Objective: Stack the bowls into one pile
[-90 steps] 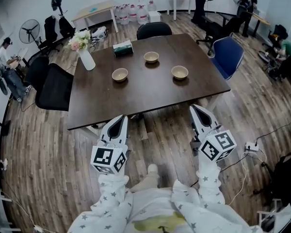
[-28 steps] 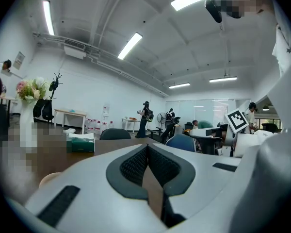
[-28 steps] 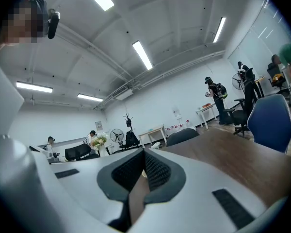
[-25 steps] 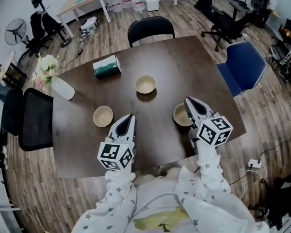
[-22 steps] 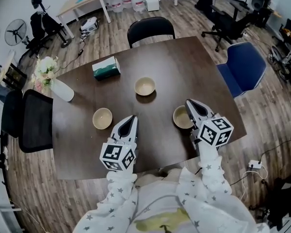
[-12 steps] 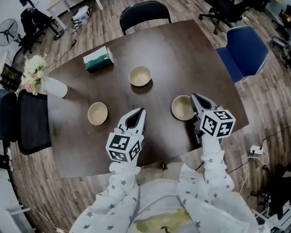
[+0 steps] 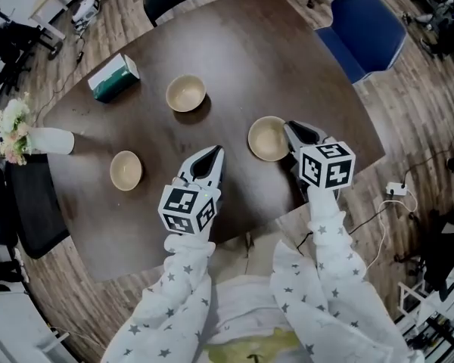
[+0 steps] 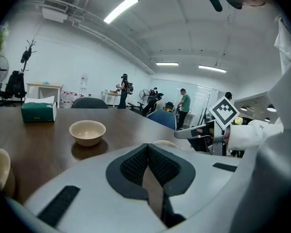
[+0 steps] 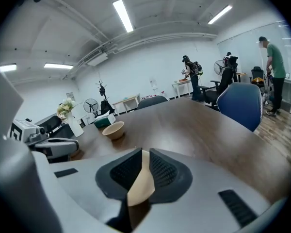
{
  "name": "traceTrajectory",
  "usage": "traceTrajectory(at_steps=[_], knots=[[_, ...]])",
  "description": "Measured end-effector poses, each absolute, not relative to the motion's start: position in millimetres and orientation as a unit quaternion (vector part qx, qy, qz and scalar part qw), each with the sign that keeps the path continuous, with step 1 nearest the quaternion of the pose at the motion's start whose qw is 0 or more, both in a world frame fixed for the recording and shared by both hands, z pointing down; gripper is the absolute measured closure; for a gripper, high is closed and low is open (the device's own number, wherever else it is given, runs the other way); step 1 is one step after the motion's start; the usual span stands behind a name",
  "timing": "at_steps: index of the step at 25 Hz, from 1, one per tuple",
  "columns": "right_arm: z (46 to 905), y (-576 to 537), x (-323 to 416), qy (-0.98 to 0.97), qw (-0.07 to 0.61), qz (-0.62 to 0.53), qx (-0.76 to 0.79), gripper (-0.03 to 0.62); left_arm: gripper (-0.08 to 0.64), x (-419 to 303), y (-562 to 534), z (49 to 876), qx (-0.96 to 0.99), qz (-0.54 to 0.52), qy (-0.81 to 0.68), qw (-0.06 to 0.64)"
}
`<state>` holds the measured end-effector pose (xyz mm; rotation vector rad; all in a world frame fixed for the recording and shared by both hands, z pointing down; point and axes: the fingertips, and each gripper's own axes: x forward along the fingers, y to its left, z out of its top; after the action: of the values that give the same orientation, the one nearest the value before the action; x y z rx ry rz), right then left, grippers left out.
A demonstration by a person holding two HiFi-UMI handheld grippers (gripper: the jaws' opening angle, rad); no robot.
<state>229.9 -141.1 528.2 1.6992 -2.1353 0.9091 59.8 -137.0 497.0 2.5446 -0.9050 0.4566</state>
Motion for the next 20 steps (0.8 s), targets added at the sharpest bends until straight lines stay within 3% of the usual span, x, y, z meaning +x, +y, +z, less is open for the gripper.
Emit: traceTrajectory(at_steps=[2,4,7,20], knots=[[535,-138,233,-0.729,0.142,0.313,0.592,0.546,0.534,65,-133,501,0.911,0.166,-0.317,0.204],[543,-135,236,-0.722,0.149,0.319,0.596,0.47,0.534,69,-131,505,0.911,0.169,-0.314,0.207],[558,-136,237,-0.715,0.155,0.333,0.595,0.451,0.534,72,-131,513,0.909,0.173,-0.311,0.216],[582,-137,235,-0.694,0.166,0.38,0.588,0.462,0.534,73,-124,525,0.903,0.175,-0.314,0.236]])
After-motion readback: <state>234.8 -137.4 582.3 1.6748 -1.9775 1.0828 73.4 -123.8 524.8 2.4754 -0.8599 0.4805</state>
